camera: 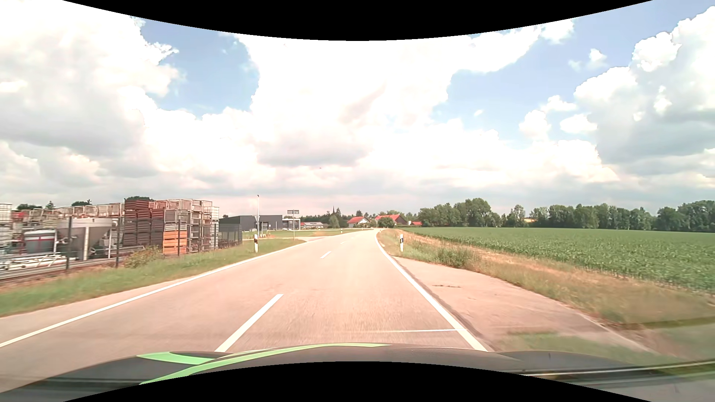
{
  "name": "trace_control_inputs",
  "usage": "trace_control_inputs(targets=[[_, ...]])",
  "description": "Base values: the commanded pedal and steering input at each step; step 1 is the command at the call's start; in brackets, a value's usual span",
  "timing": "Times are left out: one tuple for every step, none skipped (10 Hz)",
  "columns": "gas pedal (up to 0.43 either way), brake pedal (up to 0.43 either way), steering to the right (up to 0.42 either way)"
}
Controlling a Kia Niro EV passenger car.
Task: Follow the waypoints while adhering to traffic rules and regulations
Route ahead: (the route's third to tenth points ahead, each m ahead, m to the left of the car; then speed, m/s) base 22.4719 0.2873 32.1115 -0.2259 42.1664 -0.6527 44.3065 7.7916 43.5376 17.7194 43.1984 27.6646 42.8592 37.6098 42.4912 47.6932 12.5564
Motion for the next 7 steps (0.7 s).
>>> trace_control_inputs(targets=[[0.000, 0.201, 0.003], [0.000, 0.207, 0.003], [0.000, 0.207, 0.003], [0.000, 0.201, 0.004], [0.000, 0.201, 0.004], [0.000, 0.207, 0.003], [0.000, 0.213, 0.003]])
